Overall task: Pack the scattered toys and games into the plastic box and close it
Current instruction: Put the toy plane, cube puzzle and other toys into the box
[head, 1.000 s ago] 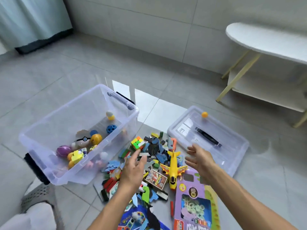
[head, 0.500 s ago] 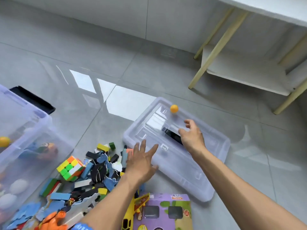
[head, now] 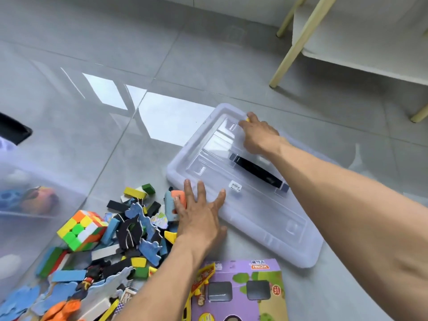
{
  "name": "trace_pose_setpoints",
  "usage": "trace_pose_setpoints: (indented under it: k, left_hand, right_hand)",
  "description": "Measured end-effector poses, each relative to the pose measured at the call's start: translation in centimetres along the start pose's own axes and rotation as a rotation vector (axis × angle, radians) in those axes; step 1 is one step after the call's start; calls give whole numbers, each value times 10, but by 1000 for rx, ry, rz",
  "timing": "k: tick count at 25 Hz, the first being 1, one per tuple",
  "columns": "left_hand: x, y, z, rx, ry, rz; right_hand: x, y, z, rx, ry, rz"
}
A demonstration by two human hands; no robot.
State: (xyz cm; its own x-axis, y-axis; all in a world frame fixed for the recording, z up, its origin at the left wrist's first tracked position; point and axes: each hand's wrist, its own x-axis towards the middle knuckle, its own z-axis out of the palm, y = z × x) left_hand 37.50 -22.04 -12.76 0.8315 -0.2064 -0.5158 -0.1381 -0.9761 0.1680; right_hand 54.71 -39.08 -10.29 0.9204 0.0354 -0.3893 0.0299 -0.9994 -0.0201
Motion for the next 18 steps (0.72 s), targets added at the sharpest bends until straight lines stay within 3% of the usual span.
trace_pose_setpoints:
  k: [5,7,8,10,13,18]
  left_hand:
    - [-5,-1,-15,-38,-108,8]
    - [-7,-10,-21,-257,-78,22]
    - [-11,-17,-23,-438,9,12]
    - [-37,-37,-21,-668,234,-12]
    - [-103,-55,0,-607,388,-151]
    - [-170,-34,47,-522,76,-309]
  right_hand:
    - [-57,7,42,52,169,69]
    - [-106,-7,64,219,314,40]
    - [-134,-15,71,353,352,33]
    - [-178,-35,80,545,307,18]
    - [-211,-65,99,580,147,-75]
    - [-227,-99,96,766,-31,51]
